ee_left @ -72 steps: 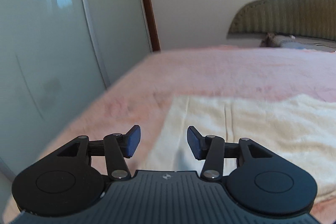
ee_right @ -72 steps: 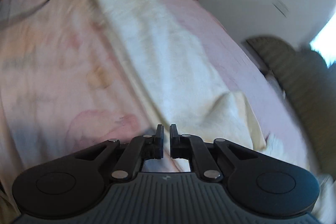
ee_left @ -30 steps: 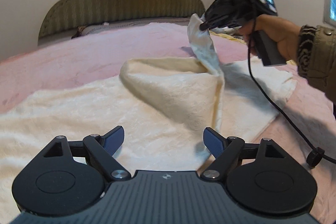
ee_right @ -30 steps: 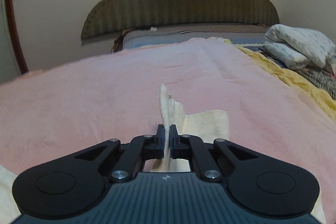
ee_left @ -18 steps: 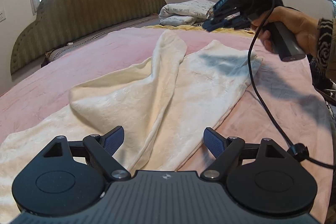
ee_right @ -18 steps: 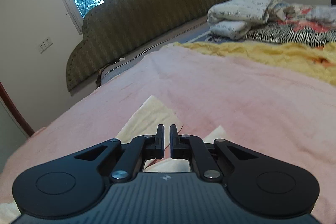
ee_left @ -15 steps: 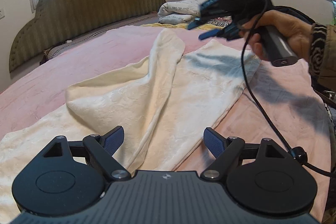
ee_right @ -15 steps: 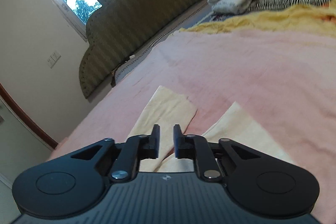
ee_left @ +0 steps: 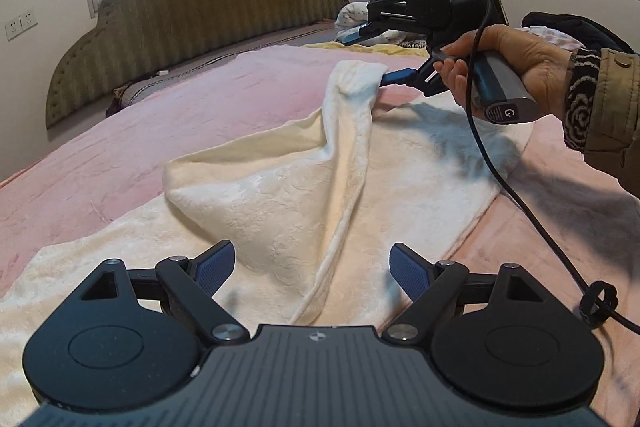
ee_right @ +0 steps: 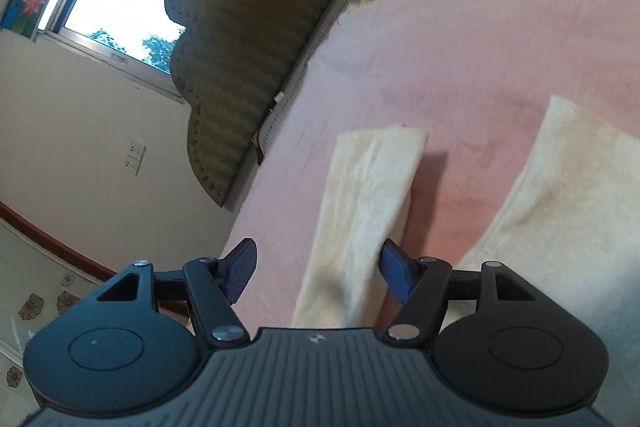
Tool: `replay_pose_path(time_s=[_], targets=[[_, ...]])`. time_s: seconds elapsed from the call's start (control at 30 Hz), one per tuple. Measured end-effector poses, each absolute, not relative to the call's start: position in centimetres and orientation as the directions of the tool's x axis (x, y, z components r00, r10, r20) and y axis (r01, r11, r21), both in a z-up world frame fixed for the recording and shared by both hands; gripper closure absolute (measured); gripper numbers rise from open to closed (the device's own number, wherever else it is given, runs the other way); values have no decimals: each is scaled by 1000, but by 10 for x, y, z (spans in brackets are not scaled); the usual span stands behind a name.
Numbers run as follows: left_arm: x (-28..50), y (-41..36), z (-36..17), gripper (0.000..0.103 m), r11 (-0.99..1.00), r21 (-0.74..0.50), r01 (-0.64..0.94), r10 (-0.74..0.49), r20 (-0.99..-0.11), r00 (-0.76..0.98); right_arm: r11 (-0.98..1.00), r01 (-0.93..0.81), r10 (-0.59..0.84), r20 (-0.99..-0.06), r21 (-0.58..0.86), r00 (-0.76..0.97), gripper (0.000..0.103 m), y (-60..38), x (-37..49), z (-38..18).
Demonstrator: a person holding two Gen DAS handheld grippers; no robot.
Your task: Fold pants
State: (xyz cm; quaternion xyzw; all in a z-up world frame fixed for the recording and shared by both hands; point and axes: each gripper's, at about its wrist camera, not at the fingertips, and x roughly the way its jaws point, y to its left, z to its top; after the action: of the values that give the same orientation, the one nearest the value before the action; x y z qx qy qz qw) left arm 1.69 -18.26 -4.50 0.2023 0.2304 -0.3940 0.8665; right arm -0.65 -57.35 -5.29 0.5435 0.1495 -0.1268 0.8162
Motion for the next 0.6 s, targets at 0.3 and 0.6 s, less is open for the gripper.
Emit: replay_pose_path(time_s=[0.3,0.6], targets=[[3,-202,-46,17,526,246,814,-626,-536,567,393,433,-57,-449,811,892,99,-593,26,-72],[13,-231,-55,40,467,237,852,-657,-553,513,518,279,-130,-248,809,960,99,-574,-41,8]])
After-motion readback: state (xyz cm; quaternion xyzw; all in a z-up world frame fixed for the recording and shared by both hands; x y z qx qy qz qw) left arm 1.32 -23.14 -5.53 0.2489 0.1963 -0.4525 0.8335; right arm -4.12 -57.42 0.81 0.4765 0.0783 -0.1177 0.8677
